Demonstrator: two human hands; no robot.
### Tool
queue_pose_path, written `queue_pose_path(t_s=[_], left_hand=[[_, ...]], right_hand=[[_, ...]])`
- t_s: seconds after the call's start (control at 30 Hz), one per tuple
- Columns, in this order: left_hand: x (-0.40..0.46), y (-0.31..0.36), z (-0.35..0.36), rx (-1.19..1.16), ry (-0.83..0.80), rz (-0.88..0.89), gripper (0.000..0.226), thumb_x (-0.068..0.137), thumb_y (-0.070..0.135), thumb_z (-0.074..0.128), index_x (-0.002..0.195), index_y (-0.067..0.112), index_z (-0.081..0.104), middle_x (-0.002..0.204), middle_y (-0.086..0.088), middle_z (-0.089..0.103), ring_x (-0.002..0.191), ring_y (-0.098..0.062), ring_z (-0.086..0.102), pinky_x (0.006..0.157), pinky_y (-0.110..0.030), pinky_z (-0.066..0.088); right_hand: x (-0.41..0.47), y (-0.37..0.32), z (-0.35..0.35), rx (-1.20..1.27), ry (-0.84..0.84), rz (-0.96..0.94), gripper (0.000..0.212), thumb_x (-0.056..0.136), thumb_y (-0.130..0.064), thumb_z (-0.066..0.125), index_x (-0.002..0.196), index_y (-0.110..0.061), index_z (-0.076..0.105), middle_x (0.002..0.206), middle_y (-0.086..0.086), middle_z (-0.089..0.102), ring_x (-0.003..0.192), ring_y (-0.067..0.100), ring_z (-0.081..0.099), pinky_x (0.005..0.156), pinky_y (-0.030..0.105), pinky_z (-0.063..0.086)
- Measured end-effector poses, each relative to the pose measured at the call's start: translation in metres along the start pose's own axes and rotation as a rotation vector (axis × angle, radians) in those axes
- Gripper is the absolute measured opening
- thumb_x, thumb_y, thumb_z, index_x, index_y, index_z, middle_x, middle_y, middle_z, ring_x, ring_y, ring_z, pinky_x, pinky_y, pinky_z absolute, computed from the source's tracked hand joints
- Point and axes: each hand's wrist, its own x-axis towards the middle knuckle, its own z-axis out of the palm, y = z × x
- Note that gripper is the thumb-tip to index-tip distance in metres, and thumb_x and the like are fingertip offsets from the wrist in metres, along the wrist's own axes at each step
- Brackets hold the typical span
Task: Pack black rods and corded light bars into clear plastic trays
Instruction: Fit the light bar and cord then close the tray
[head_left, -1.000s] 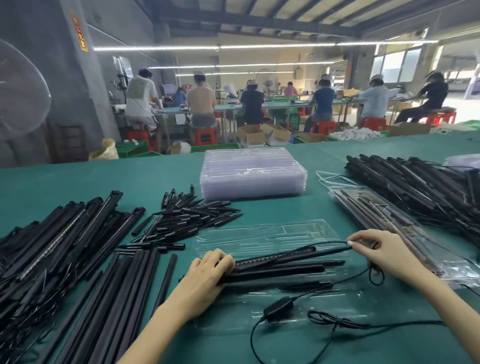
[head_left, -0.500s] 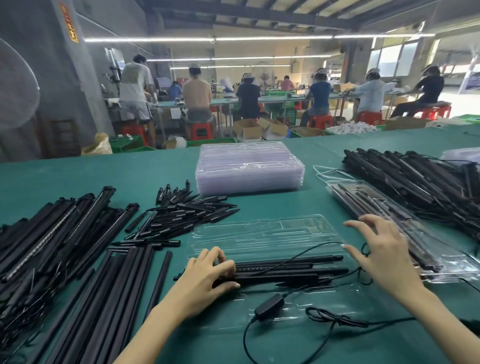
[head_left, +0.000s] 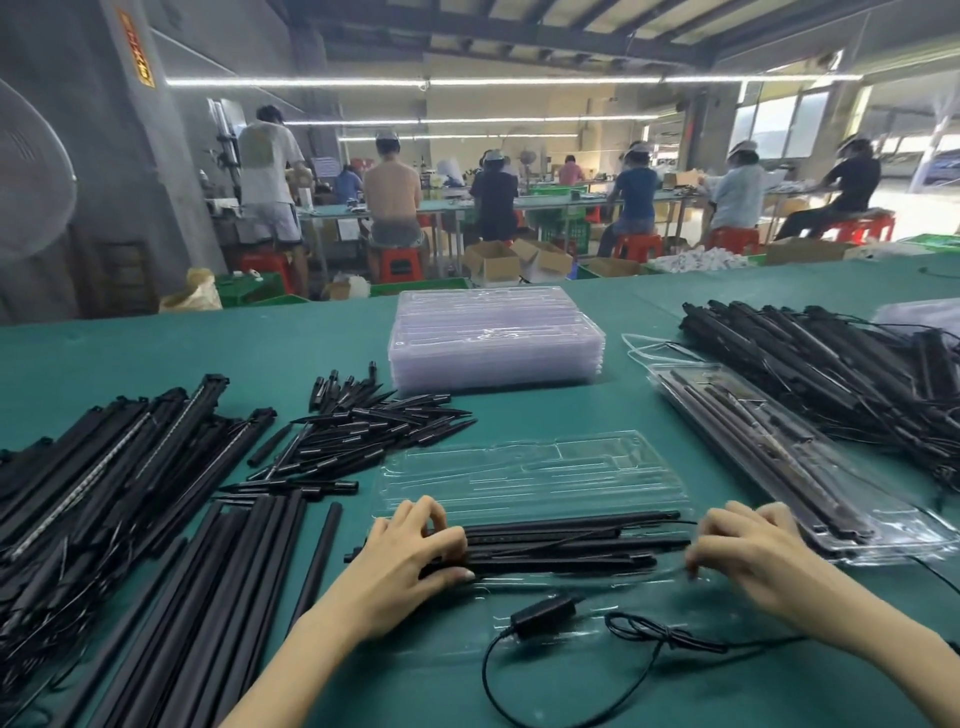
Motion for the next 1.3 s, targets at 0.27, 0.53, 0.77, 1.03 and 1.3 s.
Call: queue_pose_path(t_s=[0.27, 0.53, 0.77, 1.03, 1.3], left_hand=[[-0.004, 0.004, -0.002, 0.022, 0.021, 0.050, 0.037, 0.089, 0.066, 0.029, 0.099, 0.034, 0.044, 0.112, 0.024, 0.034, 0.105, -0.001, 0.025, 0.093, -0.026, 0.020], [0.006, 0.022, 0.011, -0.061, 0.055, 0.025, 0.025, 0.094, 0.057, 0.037, 0.095, 0.032, 0.041, 0.109, 0.022, 0.037, 0.099, 0.000, 0.026, 0.091, -0.023, 0.020], [0.008, 0.024, 0.007, -0.215, 0.023, 0.001, 0.018, 0.099, 0.043, 0.039, 0.116, 0.045, 0.046, 0.109, 0.028, 0.038, 0.105, 0.004, 0.028, 0.095, -0.022, 0.019], [0.007, 0.019, 0.005, -0.218, 0.000, -0.055, 0.037, 0.102, 0.032, 0.036, 0.128, 0.059, 0.038, 0.102, 0.034, 0.035, 0.103, 0.009, 0.026, 0.092, -0.014, 0.012], [0.003, 0.017, 0.006, -0.112, -0.035, -0.100, 0.039, 0.102, 0.041, 0.026, 0.132, 0.066, 0.024, 0.110, 0.033, 0.024, 0.107, 0.006, 0.020, 0.095, -0.019, 0.011]], right_hand=[[-0.020, 0.044, -0.020, 0.215, 0.085, 0.066, 0.020, 0.036, -0.001, 0.050, 0.045, -0.019, 0.047, 0.098, -0.026, 0.064, 0.093, -0.005, 0.052, 0.080, 0.030, 0.033], [-0.008, 0.032, -0.025, 0.186, 0.118, 0.150, 0.041, 0.058, 0.001, 0.041, 0.052, -0.032, 0.063, 0.094, -0.027, 0.066, 0.094, -0.011, 0.047, 0.093, 0.029, 0.027], [0.033, -0.026, -0.003, 0.304, 0.050, 0.053, 0.030, 0.090, -0.008, 0.058, 0.109, -0.029, 0.068, 0.106, -0.023, 0.061, 0.102, -0.001, 0.054, 0.091, 0.024, 0.039], [0.045, -0.043, 0.027, 0.331, 0.022, 0.069, 0.015, 0.090, -0.031, 0.063, 0.103, -0.035, 0.070, 0.084, -0.018, 0.054, 0.080, 0.001, 0.053, 0.072, 0.026, 0.046], [0.025, -0.019, 0.025, 0.133, -0.294, 0.215, 0.055, 0.080, -0.075, 0.008, 0.133, -0.066, 0.019, 0.138, -0.035, 0.013, 0.132, -0.007, 0.012, 0.113, 0.028, 0.004]])
